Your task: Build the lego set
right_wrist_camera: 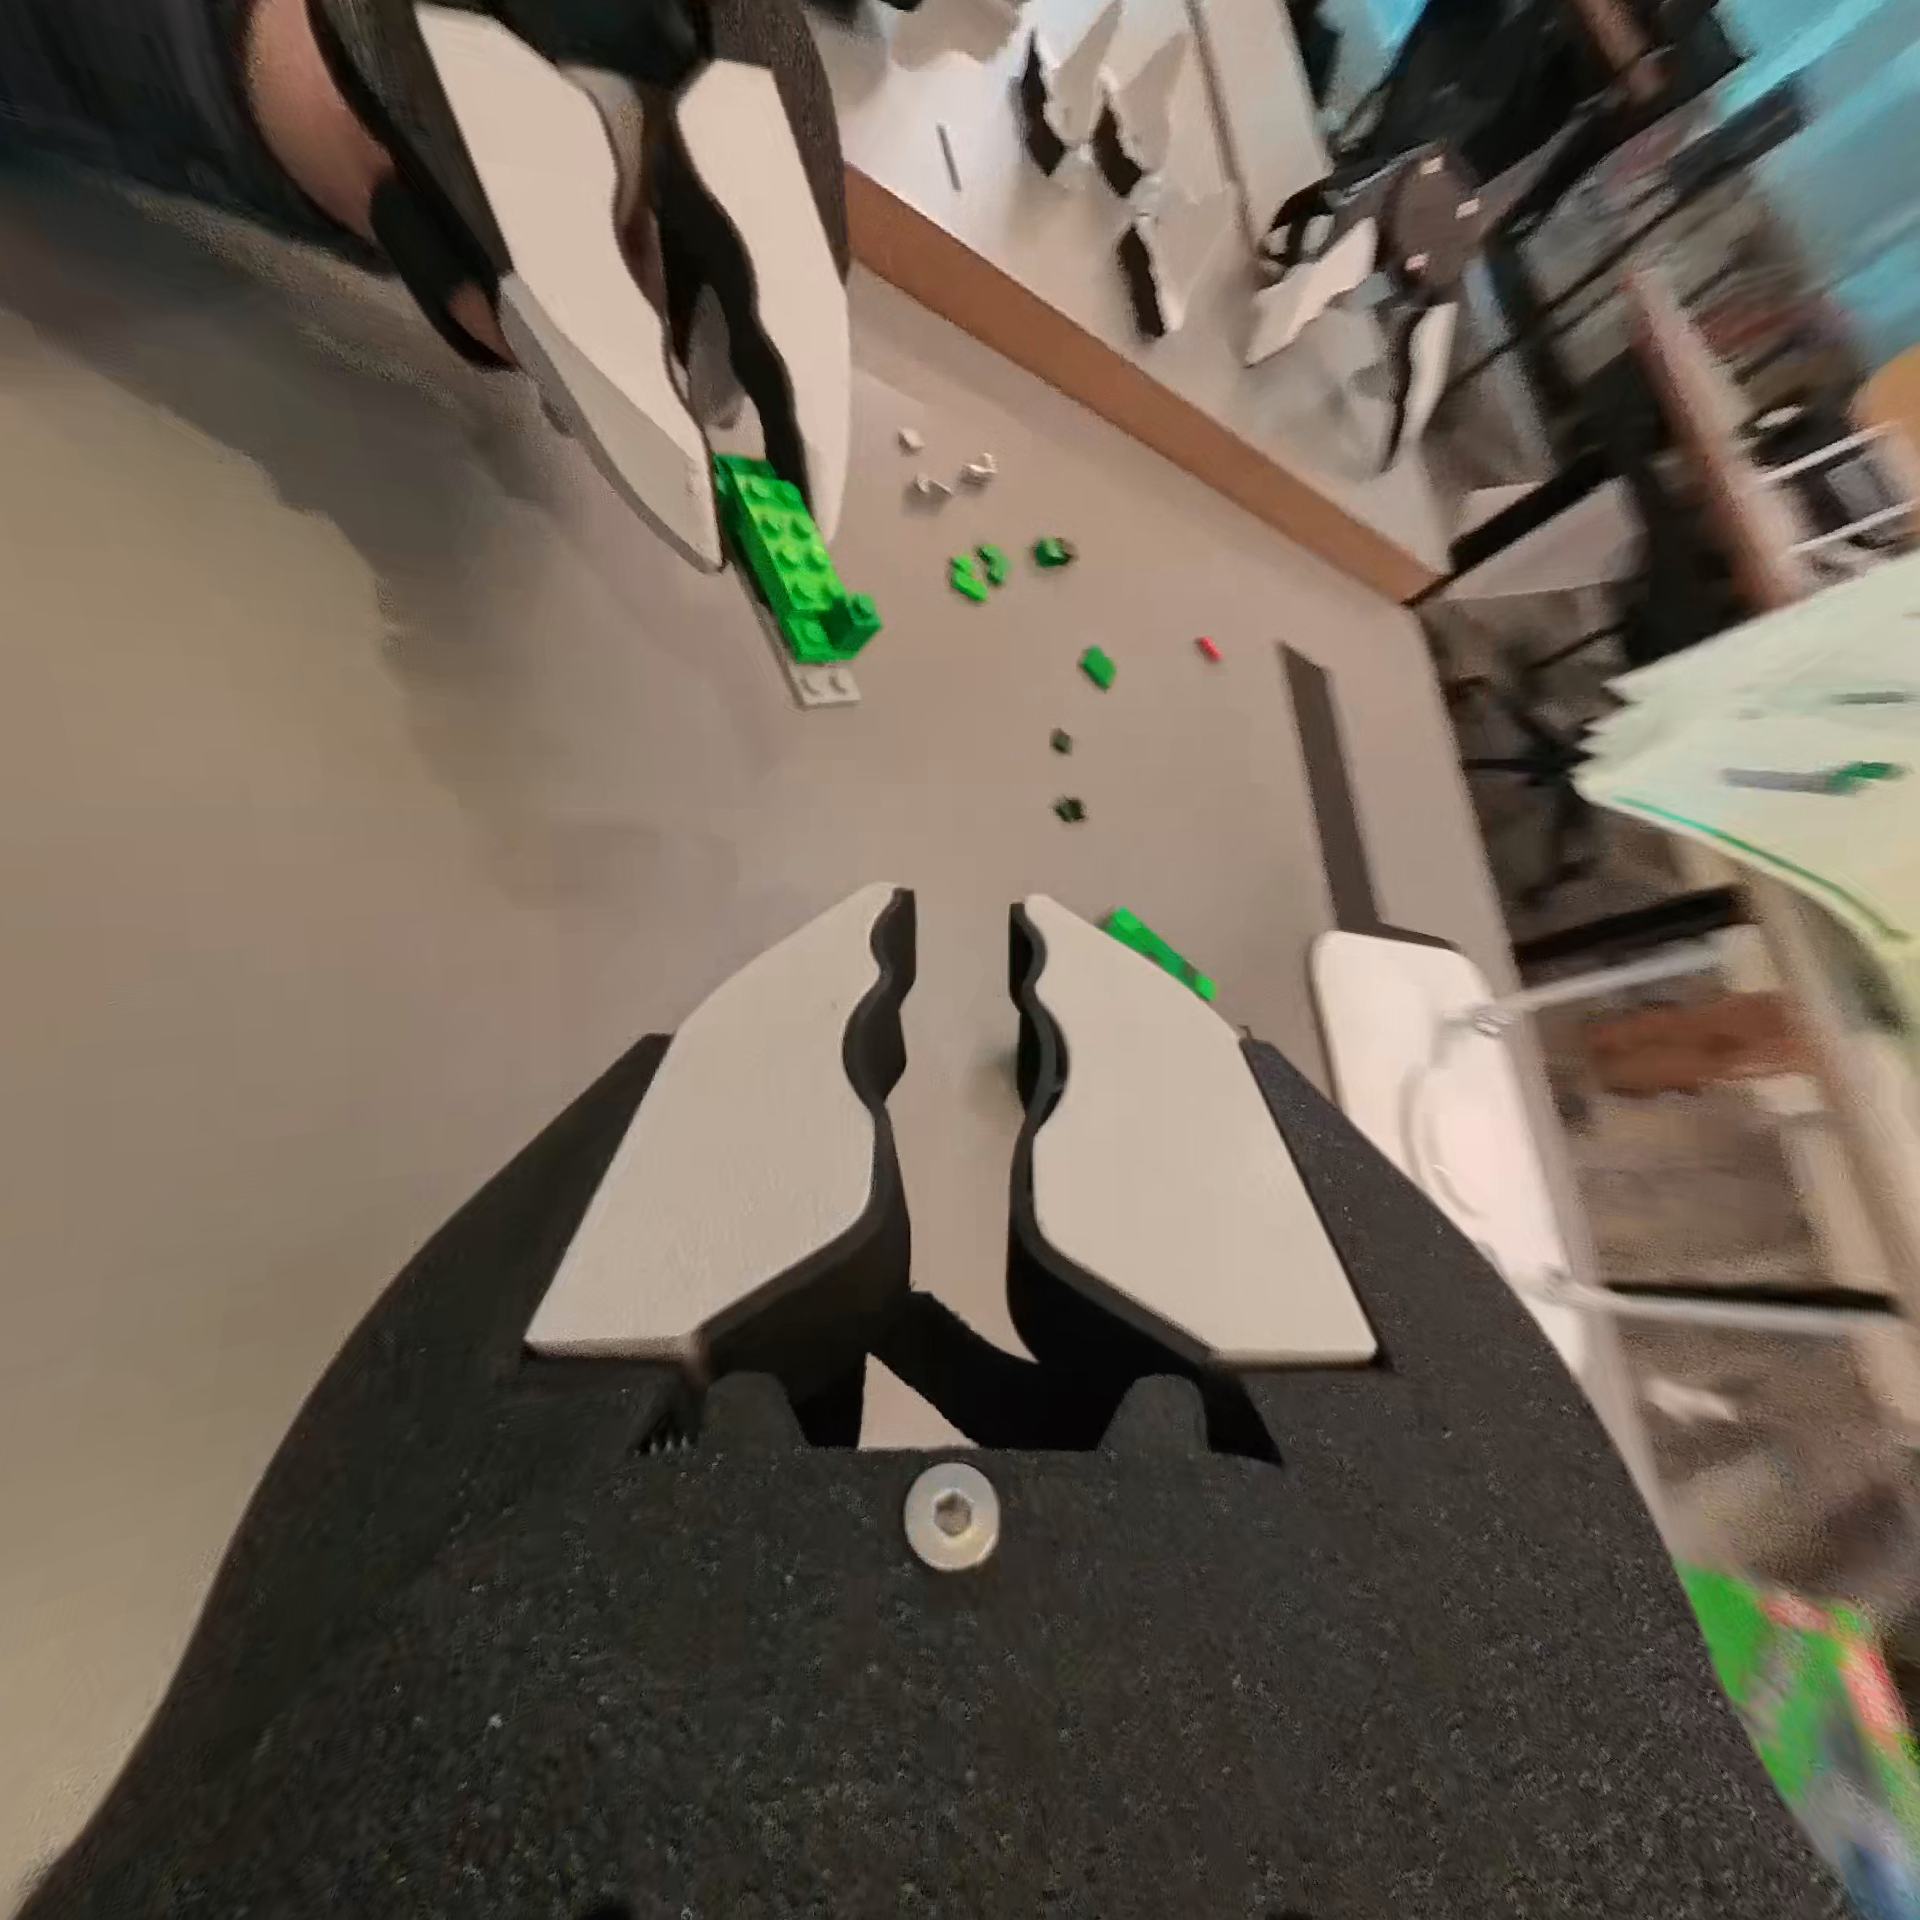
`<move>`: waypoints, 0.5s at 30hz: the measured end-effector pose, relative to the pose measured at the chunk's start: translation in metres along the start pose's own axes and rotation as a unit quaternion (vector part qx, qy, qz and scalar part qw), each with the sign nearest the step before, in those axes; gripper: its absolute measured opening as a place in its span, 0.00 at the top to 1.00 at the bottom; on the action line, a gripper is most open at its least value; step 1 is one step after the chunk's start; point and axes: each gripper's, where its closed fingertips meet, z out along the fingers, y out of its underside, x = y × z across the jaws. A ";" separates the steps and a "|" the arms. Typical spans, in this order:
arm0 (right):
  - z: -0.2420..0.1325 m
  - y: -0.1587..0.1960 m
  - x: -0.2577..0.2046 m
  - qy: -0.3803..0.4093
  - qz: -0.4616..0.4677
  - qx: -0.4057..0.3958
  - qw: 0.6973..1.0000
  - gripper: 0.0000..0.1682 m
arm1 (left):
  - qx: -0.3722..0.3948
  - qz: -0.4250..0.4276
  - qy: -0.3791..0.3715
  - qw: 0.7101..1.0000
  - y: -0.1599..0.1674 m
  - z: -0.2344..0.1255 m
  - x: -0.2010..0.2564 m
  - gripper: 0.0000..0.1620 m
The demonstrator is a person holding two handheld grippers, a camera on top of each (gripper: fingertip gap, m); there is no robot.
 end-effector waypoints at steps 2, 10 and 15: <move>0.023 -0.015 0.013 -0.033 0.020 0.017 0.999 0.94 | -0.005 0.016 -0.037 0.999 0.004 -0.010 -0.014 0.87; 0.154 -0.029 0.061 -0.161 0.040 -0.059 0.984 0.94 | -0.030 0.073 -0.034 0.996 0.020 -0.005 -0.010 0.88; 0.195 -0.028 0.067 -0.218 0.097 -0.078 0.968 0.95 | 0.003 0.063 -0.092 0.994 0.016 -0.006 -0.028 0.88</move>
